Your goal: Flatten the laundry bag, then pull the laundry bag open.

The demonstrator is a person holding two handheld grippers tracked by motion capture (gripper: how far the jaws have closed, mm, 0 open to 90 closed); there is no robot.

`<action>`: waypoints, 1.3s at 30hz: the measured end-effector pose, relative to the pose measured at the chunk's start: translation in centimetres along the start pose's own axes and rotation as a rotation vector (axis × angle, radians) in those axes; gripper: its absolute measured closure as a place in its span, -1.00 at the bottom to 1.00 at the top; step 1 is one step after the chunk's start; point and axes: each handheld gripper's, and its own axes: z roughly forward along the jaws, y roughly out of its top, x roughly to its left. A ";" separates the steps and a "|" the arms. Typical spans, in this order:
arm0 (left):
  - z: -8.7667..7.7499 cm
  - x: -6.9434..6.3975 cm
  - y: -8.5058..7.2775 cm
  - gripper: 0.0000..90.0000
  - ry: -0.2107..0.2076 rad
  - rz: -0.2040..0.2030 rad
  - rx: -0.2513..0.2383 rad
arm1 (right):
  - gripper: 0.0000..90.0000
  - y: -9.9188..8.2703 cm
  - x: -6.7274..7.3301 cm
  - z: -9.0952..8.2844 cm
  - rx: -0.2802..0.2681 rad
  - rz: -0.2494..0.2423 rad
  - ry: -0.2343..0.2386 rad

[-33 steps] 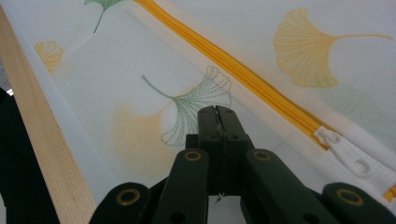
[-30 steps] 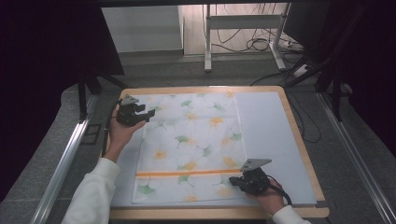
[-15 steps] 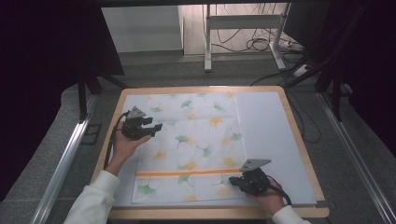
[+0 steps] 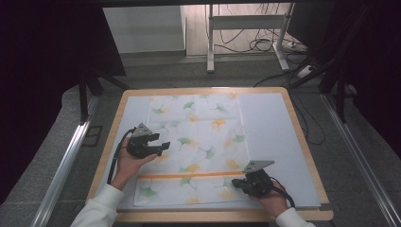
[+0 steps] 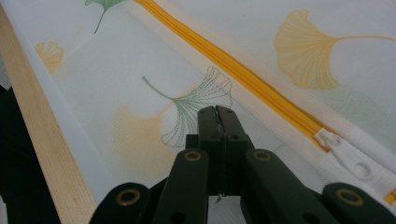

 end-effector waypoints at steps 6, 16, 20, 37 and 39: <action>-0.5 -1.4 -1.0 -0.18 -0.014 0.015 0.009 | 0.97 0.1 0.2 -0.3 -0.018 -0.014 -0.004; -0.5 -4.5 -1.1 -0.25 -0.029 0.049 0.005 | 0.97 -0.9 -0.6 -2.5 -0.068 0.029 -0.029; -0.2 -5.4 -1.2 -0.26 -0.039 0.066 0.011 | 0.98 -1.4 -1.6 -3.6 -0.095 0.075 -0.053; 0.9 -8.6 -0.4 -0.31 -0.085 0.127 0.020 | 0.98 -1.2 -3.9 -5.5 -0.178 0.115 -0.100; 1.1 -9.1 -0.2 -0.31 -0.093 0.140 0.023 | 0.98 -1.1 -4.2 -5.5 -0.176 0.121 -0.102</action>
